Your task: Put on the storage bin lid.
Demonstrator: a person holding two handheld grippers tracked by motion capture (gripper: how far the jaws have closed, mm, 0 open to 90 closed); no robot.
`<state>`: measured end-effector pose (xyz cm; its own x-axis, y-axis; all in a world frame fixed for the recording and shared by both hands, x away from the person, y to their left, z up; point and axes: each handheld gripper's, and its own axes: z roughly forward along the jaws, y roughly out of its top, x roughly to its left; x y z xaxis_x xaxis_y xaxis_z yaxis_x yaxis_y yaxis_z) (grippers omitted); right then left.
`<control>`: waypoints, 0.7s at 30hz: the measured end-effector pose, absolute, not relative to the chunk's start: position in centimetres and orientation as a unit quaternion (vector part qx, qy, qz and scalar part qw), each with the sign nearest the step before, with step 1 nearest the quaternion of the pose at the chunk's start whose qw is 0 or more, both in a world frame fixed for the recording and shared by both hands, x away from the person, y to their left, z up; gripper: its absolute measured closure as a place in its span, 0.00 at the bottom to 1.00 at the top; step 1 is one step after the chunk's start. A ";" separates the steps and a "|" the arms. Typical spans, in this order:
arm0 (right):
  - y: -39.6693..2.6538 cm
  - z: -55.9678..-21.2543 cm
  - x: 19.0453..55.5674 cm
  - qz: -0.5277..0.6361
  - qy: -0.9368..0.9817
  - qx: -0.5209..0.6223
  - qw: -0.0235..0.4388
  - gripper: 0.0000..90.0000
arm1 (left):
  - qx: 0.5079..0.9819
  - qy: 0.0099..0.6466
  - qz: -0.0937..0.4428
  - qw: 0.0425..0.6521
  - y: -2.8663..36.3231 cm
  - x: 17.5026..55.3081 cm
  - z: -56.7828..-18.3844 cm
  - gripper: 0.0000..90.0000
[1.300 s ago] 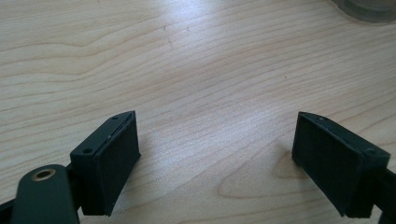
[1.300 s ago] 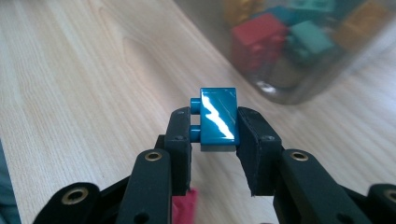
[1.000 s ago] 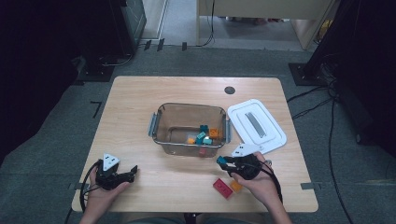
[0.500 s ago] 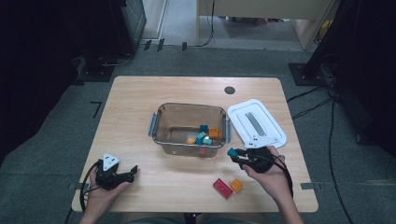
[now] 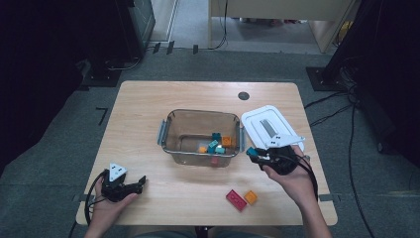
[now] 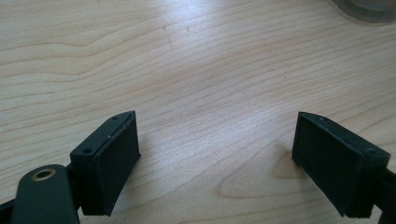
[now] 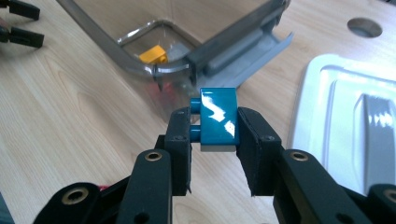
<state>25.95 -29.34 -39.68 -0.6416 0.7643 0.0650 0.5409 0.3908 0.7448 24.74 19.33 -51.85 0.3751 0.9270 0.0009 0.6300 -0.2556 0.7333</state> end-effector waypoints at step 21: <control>-24.0 -36.1 29.0 0.399 0.834 0.356 0.139 0.75 | 0.760 0.512 0.224 0.331 19.3 24.7 -51.8 0.16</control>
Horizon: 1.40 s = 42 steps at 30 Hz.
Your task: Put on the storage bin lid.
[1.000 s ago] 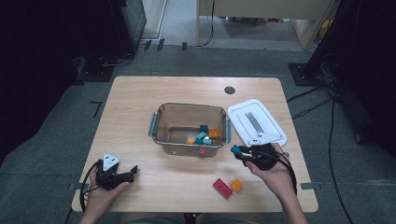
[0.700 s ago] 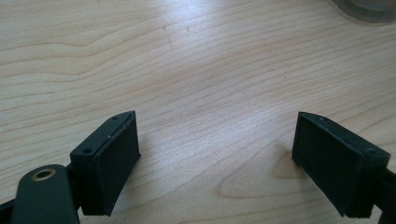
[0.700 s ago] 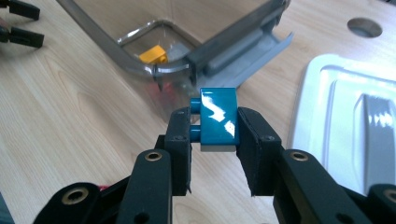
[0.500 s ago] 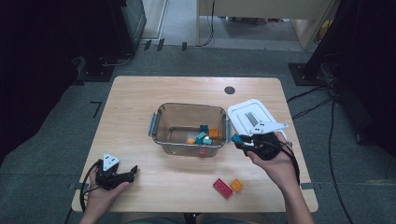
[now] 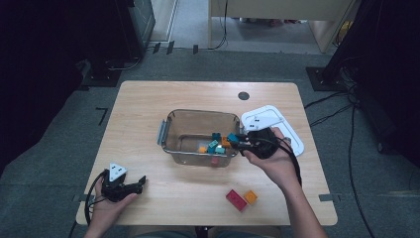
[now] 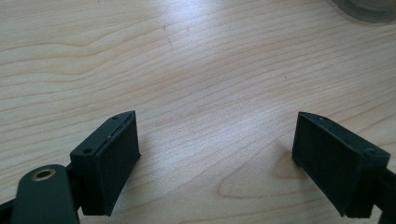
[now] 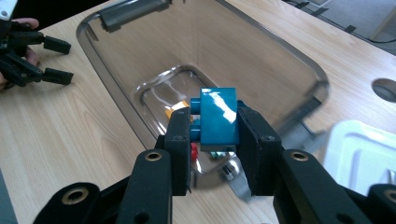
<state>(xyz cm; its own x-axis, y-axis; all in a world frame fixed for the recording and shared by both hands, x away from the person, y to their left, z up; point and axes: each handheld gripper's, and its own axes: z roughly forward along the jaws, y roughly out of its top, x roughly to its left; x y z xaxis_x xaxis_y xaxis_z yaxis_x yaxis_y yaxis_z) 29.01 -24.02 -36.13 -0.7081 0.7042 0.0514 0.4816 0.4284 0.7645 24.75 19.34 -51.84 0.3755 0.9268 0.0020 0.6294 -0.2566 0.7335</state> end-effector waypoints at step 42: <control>-26.6 -38.0 25.1 0.432 0.810 0.370 0.143 0.52 | 0.760 0.512 0.224 0.332 19.3 24.7 -51.8 0.16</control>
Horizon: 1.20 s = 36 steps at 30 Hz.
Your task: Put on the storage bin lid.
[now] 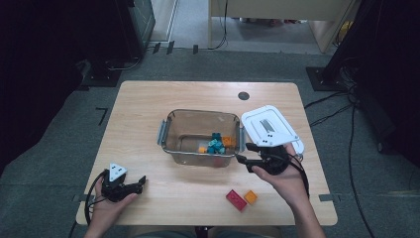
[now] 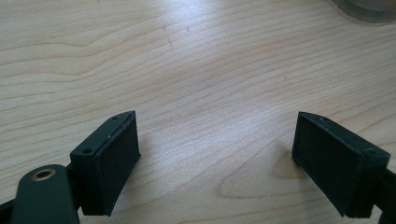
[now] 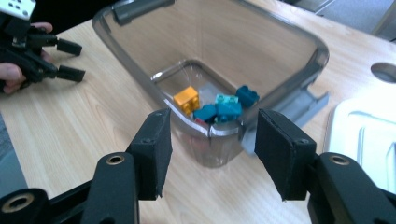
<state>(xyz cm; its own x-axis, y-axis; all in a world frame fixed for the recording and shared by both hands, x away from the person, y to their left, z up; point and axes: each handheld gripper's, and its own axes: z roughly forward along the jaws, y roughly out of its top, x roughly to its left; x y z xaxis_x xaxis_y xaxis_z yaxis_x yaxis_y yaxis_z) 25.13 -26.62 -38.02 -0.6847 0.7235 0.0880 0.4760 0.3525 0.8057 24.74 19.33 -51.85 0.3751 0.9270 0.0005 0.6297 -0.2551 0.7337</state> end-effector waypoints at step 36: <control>-24.0 -48.6 20.2 0.350 0.881 0.311 0.072 0.55 | 0.762 0.510 0.223 0.331 19.4 24.7 -51.8 0.16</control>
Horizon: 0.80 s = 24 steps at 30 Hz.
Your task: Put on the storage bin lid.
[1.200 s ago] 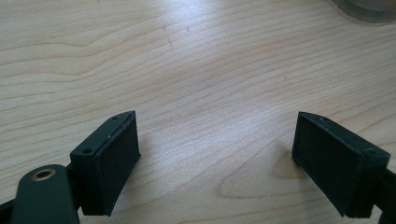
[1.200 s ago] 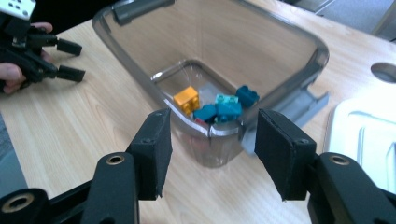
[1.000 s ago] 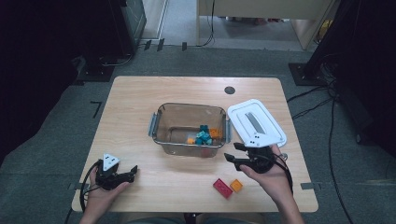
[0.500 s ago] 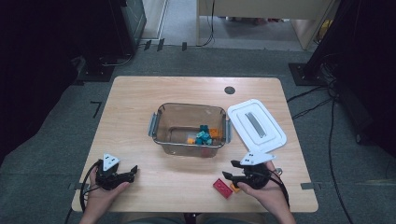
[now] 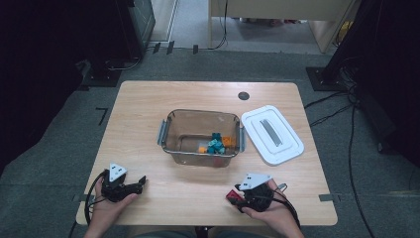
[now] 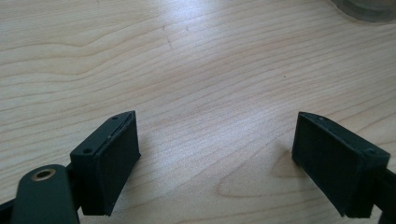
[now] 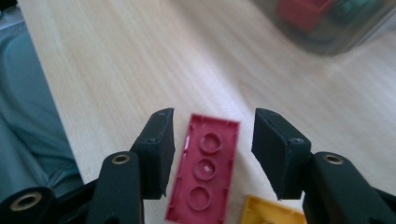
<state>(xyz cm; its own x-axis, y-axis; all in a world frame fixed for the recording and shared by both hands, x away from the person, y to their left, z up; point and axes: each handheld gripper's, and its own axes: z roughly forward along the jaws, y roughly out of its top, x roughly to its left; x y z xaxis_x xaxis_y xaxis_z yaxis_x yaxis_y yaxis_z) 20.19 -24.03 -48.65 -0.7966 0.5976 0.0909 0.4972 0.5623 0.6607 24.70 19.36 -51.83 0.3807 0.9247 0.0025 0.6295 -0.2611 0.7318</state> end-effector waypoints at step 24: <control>-24.2 -50.1 21.5 0.320 0.880 0.333 0.109 0.67 | 0.762 0.509 0.223 0.332 19.3 24.7 -51.8 0.16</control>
